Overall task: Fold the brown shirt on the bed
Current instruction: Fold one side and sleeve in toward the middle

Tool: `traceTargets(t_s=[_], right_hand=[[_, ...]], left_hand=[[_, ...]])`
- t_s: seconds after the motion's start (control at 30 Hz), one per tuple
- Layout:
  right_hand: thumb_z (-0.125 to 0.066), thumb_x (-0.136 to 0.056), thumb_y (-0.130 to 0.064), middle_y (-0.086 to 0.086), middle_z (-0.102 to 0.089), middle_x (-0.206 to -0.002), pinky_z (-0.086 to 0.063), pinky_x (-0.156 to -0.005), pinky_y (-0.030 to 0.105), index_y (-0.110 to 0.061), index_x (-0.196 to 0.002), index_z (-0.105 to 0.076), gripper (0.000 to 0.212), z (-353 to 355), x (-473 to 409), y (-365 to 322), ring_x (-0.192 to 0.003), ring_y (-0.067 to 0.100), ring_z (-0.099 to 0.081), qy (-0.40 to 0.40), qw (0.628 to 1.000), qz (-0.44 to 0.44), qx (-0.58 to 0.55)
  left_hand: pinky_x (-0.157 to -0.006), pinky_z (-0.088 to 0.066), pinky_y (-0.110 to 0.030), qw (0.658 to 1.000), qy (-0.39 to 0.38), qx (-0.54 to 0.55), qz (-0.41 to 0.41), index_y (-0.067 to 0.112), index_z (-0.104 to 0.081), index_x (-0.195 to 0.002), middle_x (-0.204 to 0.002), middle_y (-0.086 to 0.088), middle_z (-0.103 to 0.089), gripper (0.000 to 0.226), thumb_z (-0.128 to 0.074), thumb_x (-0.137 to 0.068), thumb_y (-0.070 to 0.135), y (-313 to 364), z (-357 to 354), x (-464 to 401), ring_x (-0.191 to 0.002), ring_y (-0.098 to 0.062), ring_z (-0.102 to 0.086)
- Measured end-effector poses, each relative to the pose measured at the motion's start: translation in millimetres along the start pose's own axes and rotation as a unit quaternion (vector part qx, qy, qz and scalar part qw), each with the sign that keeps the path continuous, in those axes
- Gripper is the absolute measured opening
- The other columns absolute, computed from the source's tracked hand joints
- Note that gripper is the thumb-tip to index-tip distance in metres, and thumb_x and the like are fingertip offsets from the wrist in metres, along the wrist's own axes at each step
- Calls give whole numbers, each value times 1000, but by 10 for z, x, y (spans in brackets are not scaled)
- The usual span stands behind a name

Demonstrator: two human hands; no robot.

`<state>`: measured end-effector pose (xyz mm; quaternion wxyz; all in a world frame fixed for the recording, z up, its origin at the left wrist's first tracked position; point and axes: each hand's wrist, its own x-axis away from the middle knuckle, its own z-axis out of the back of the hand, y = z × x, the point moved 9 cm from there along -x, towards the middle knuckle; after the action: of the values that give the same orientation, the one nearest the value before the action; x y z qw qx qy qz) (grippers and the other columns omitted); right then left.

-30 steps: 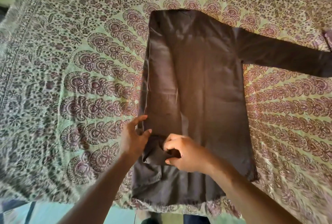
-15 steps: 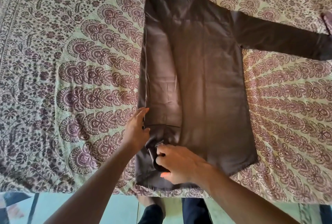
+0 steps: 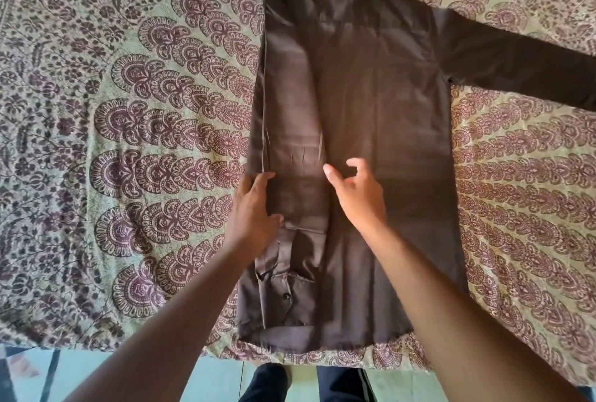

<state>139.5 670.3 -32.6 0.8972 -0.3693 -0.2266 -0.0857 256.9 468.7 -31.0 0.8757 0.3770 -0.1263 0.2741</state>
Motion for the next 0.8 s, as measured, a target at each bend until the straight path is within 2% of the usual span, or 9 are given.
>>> traceTargets(t_s=[0.07, 0.17, 0.27, 0.33, 0.43, 0.47, 0.57, 0.67, 0.8], right_hand=[[-61, -87, -72, 14, -75, -97, -61, -75, 43, -30, -126, -55, 58, -192, -185, -84, -87, 34, -75, -104, 980, -109, -126], [-48, -96, -71, 13, -72, -90, -46, -55, 27, -37, -110, -54, 37, -351, -190, -313, -65, 27, -70, -205, 939, -179, -211], [-48, -95, -71, 9, -61, -79, -28, -46, 21, -41, -112, -53, 35, -402, -208, -267, -52, 18, -51, -221, 899, -247, -286], [-56, -94, -67, 6, -61, -72, -22, -41, 18, -40, -117, -56, 35, -453, -237, -237, -47, 15, -43, -220, 850, -279, -388], [-65, -97, -43, 4, -63, -74, -23, -41, 20, -37, -120, -61, 24, -399, -396, -282, -49, 11, -37, -184, 788, -274, -520], [-67, -96, -33, 3, -62, -77, -24, -42, 20, -35, -118, -63, 22, -362, -466, -307, -49, 11, -36, -170, 781, -262, -541], [-71, -92, -14, -3, -64, -74, -26, -50, 22, -33, -125, -64, 38, -297, -654, -409, -49, 9, -36, -167, 767, -248, -568], [-67, -92, -4, -7, -71, -76, -25, -49, 22, -31, -130, -62, 48, -276, -851, -490, -47, 7, -36, -188, 762, -234, -574], [-62, -92, 4, -6, -75, -83, -26, -49, 20, -31, -129, -64, 51, -238, -1120, -454, -42, 6, -29, -168, 769, -199, -584]], left_hand=[[-91, -58, -51, 998, -20, -64, 7, 31, -32, -156, -145, -4, -36, 110, -92, -67, 8, 63, 11, -170, -123, -34, -56], [-86, -59, -55, 988, -64, -139, 35, 39, -17, -160, -146, -9, -31, 133, -98, -59, 10, 93, -14, -351, -117, -40, -60], [-88, -58, -51, 978, -87, -183, 48, 44, -2, -161, -146, -13, -28, 145, -99, -58, 10, 144, -51, -447, -116, -42, -60], [-86, -56, -49, 975, -84, -201, 47, 45, 3, -161, -148, -15, -26, 146, -97, -61, 9, 146, -68, -446, -115, -42, -61], [-84, -56, -50, 977, -71, -199, 36, 46, 7, -161, -152, -14, -23, 145, -94, -64, 8, 125, -94, -430, -117, -42, -59], [-85, -57, -50, 978, -69, -194, 27, 45, 7, -162, -152, -14, -23, 145, -94, -65, 7, 110, -106, -430, -117, -41, -59], [-95, -57, -49, 983, -74, -169, 23, 48, 11, -161, -159, -15, -17, 144, -90, -69, 4, 56, -139, -399, -126, -40, -54], [-102, -52, -48, 981, -76, -174, 27, 46, 6, -163, -167, -17, -10, 136, -87, -73, 4, 73, -137, -382, -140, -43, -43], [-101, -54, -50, 988, -78, -134, 24, 51, 5, -161, -169, -14, -8, 130, -76, -77, -5, 60, -132, -382, -140, -43, -43]])
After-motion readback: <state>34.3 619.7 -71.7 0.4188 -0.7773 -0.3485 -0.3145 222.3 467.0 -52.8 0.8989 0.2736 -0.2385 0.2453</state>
